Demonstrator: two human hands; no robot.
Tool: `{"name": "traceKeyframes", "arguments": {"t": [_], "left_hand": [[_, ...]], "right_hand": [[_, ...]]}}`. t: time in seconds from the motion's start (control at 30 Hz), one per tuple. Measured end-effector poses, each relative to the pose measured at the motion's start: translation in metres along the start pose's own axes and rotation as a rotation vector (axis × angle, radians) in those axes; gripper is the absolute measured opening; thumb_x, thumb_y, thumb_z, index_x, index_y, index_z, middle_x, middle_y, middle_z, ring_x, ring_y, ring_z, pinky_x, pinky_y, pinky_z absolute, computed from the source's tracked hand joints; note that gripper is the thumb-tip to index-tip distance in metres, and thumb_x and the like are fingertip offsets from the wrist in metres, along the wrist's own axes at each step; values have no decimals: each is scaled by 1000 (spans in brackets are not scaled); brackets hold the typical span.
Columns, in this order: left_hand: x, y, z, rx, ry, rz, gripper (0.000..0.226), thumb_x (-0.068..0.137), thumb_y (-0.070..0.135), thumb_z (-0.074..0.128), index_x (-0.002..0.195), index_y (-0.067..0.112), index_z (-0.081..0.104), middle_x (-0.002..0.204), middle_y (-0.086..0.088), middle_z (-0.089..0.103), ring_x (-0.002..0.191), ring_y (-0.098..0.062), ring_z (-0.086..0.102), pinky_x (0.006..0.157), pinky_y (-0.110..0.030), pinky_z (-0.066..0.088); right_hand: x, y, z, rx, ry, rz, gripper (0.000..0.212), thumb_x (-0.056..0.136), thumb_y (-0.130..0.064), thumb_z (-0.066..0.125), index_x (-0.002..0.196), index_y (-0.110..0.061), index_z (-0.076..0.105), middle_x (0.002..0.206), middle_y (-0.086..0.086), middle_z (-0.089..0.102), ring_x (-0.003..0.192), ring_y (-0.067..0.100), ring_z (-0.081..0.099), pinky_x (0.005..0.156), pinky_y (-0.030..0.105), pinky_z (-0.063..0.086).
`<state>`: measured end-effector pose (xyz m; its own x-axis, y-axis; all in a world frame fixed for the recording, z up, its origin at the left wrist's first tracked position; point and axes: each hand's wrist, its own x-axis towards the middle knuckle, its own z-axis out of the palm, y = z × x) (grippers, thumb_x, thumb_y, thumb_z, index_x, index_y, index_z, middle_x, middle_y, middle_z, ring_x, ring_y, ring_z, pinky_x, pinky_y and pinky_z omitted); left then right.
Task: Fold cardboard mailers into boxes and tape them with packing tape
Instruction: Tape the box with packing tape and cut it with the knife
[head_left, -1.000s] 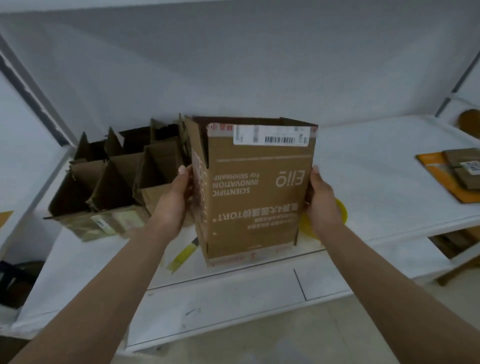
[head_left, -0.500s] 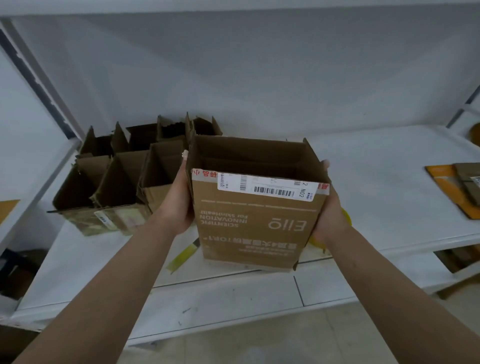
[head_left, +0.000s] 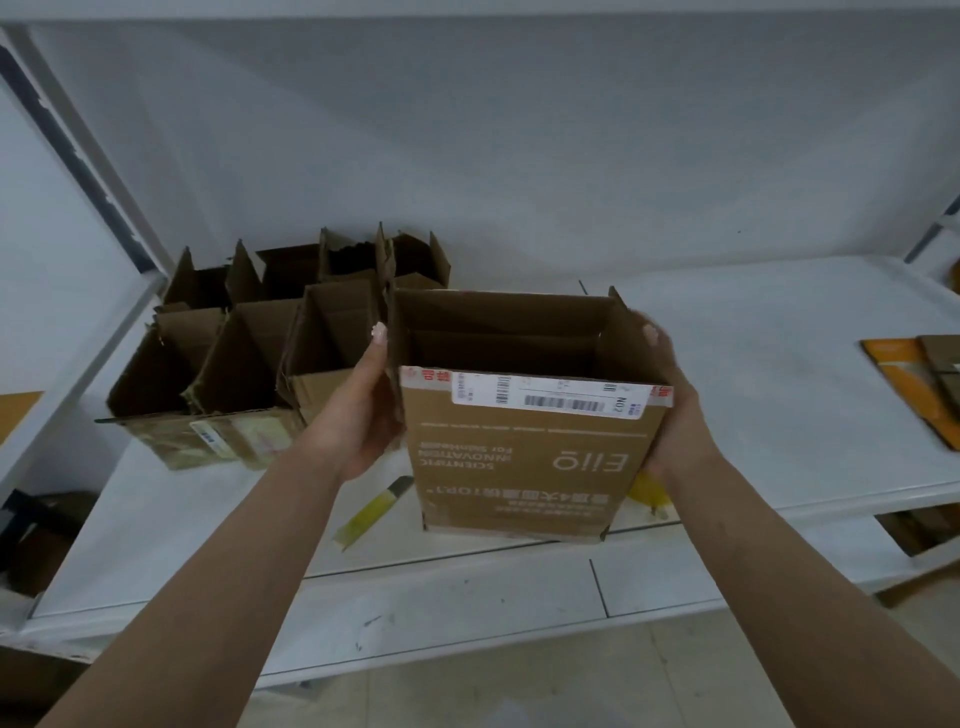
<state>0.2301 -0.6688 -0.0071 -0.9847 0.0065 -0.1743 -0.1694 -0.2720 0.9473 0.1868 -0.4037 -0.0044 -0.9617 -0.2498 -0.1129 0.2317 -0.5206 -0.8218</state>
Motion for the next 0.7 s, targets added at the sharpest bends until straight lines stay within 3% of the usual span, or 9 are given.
{"name": "traceKeyframes", "arguments": {"t": [0.07,0.13,0.23,0.3,0.37,0.43,0.53,0.6,0.7], "left_hand": [[2,4,1,-17,10,75,65,87,65,44,139,26,50,134,-10,59,125,-33,54,102,-54,41],[2,12,6,-83,10,62,65,81,66,53,131,26,59,130,-10,62,121,-33,58,100,-52,43],[4,21,12,-125,49,-4,55,62,66,71,102,29,76,109,-9,73,100,-30,70,78,-41,58],[6,26,12,-86,112,12,34,68,57,74,93,34,74,97,-3,75,89,-25,73,66,-33,59],[9,29,11,-60,142,69,20,78,46,71,97,39,71,98,2,75,89,-22,73,66,-31,58],[10,31,8,-55,134,133,22,80,37,68,102,39,67,101,4,74,92,-21,72,68,-33,58],[8,30,6,-46,140,178,23,78,33,68,100,37,64,101,6,73,92,-19,72,70,-34,58],[6,30,5,-19,163,175,24,75,37,70,98,35,64,106,3,71,95,-21,71,75,-38,58],[2,30,4,-2,156,171,28,73,40,70,99,34,63,117,-1,64,98,-23,69,76,-37,57]], "right_hand": [[-2,-9,6,-38,-22,-172,63,82,-41,57,141,-21,43,108,6,65,91,25,68,83,44,57],[-3,-14,13,-101,-67,-235,56,86,-37,54,137,-18,43,111,7,62,93,26,66,87,44,54],[0,-17,20,-195,-89,-263,37,92,-30,49,127,-17,47,97,-2,67,93,23,64,84,39,54],[0,-20,23,-204,-72,-268,21,96,-19,48,117,-19,50,88,-6,69,84,17,67,74,30,57],[0,-24,23,-255,-74,-298,19,96,-7,47,107,-21,52,101,3,68,88,18,66,72,29,56],[-1,-31,26,-501,-76,-384,25,92,2,45,93,-20,59,111,7,62,97,11,62,78,23,51],[-1,-43,35,-901,-91,-461,40,87,8,43,78,-23,67,111,3,55,102,-3,52,84,6,39],[-1,-51,38,-1057,-112,-466,39,87,4,45,84,-25,70,116,2,51,109,-1,47,89,5,34],[-3,-56,37,-1196,-87,-501,33,88,-8,46,98,-27,70,121,0,51,117,7,44,95,16,33]]}}
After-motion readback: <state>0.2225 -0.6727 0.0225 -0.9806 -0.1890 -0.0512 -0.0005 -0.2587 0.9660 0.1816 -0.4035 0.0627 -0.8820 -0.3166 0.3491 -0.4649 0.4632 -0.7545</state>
